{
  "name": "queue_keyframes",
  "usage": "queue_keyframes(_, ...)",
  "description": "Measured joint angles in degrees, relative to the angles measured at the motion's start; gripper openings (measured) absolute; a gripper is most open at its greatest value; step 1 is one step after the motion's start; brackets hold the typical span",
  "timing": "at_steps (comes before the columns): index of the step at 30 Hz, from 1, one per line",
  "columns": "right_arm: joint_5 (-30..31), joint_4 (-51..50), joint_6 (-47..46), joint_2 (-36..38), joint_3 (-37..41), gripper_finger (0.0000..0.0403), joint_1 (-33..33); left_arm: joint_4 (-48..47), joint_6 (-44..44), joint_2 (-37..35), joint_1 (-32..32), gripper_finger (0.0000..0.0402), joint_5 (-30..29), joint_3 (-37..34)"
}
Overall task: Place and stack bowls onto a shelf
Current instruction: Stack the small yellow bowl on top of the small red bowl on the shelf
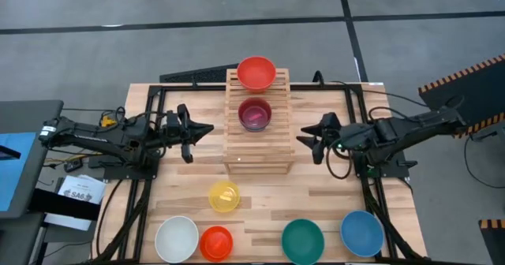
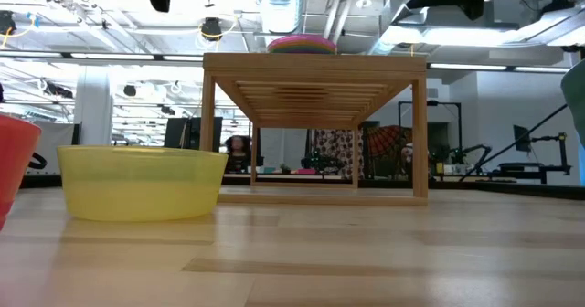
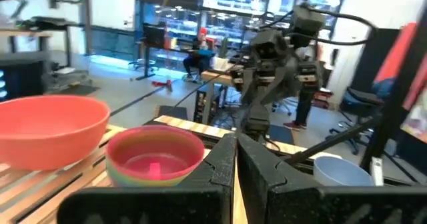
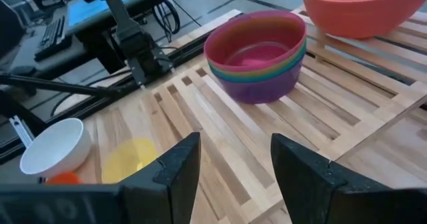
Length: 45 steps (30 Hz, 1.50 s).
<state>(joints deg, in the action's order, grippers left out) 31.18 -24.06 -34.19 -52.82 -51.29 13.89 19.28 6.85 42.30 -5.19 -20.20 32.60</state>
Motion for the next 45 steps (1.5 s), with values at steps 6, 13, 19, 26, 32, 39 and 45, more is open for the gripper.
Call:
queue_keyframes(6,0.0,0.1,-0.5,0.0,0.0,0.0207,-0.2,-32.9,8.7,2.6,-2.7,0.0057,-0.5,12.8)
queue_keyframes(13,0.0,-1.0,-0.4,0.0,0.0,0.0207,-0.2,-59.1,25.9,9.8,-10.8,0.0153,3.2,21.1)
queue_keyframes(19,0.0,-1.7,-0.4,0.0,0.0,0.0207,-0.2,-59.7,45.1,17.2,-17.0,0.0188,4.3,16.1)
queue_keyframes(26,0.1,-3.3,-0.9,0.0,0.0,0.0207,-0.2,-57.9,55.1,28.2,-17.6,0.019,7.8,14.9)
queue_keyframes(32,0.2,-4.5,-1.0,0.0,0.0,0.0207,-0.2,-50.8,58.8,36.7,-16.1,0.019,13.3,14.9)
queue_keyframes(39,0.2,-5.5,-1.3,0.0,0.0,0.0207,-0.2,-47.6,61.9,44.2,-14.7,0.019,17.0,14.9)
queue_keyframes(45,0.2,-6.3,-1.8,0.0,-0.1,0.0207,-0.2,-47.9,59.7,47.0,-14.7,0.0163,18.5,14.9)
